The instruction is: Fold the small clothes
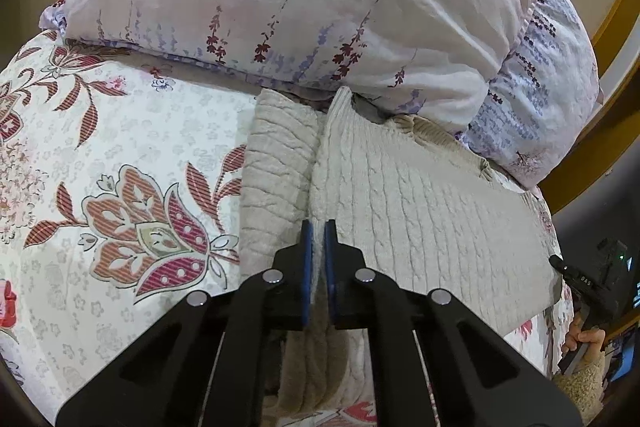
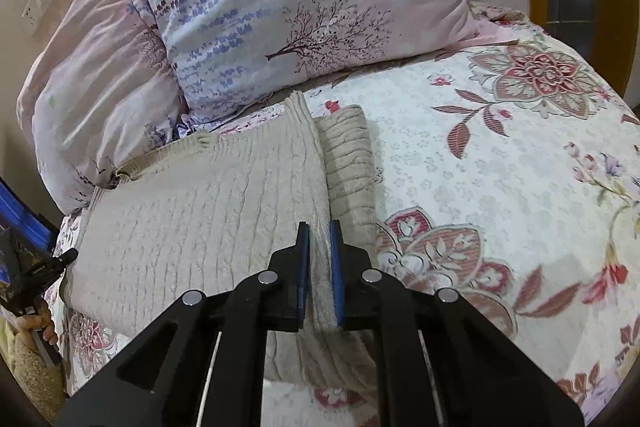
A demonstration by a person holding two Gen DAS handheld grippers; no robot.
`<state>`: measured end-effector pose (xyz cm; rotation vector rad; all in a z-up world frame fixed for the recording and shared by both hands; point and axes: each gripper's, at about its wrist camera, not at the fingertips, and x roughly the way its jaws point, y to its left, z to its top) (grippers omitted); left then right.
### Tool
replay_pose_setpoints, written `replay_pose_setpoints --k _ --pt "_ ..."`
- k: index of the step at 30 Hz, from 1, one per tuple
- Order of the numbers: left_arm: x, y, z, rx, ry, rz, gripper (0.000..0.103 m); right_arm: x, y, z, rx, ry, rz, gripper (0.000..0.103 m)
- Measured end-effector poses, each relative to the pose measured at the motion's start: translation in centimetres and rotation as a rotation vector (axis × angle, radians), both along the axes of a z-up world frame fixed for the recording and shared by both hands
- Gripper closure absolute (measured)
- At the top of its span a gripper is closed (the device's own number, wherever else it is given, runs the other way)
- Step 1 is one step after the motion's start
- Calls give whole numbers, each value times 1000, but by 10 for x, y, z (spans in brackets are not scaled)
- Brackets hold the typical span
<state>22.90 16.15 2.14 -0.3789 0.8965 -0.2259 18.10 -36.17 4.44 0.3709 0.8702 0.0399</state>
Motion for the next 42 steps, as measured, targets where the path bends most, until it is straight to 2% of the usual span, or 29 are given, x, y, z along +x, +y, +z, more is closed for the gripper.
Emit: replay_pose_setpoints --k 4,7,10,13,16,17,18,21,23,26,29,33,36,37,39,42 --pt "-9 4 0 5 4 -5 98 -6 3 2 -37 6 -10 93" --pt "-13 6 -2 23 2 -2 98 -4 9 -6 -106 38 -18 93" --pt "-12 4 -5 25 4 4 98 1 13 -13 -133 55 -29 93" --pt "-12 0 -4 30 2 3 94 5 19 -11 -167 70 -29 92" --pt "-15 -1 2 25 -12 7 73 4 21 -3 -171 63 -31 87" --pt "-19 -1 7 30 -35 22 64 2 24 4 -169 38 -27 80" --pt "-23 -2 13 42 -65 35 60 -1 27 10 -167 12 -20 69" --pt "-34 -16 30 88 -160 16 50 -2 49 23 -178 -41 58 64" --pt "-37 -32 34 103 -185 -40 45 1 63 23 -190 -40 110 64" --pt "-36 -53 24 126 -151 -112 44 10 81 15 -210 -14 162 64" --pt "-31 -60 6 138 -82 -130 44 18 89 -6 -232 63 183 62" --pt "-32 -63 -1 169 -88 -148 41 16 91 -11 -244 57 189 61" --pt "-30 -58 3 133 -82 -148 39 19 91 -8 -235 81 176 58" --pt "-30 -53 6 93 -78 -141 38 20 92 -5 -239 83 171 58" --pt "-28 -42 11 22 -77 -110 34 21 96 2 -216 61 175 50" --pt "-20 -13 18 -79 -66 -24 28 27 109 10 -180 29 203 44"
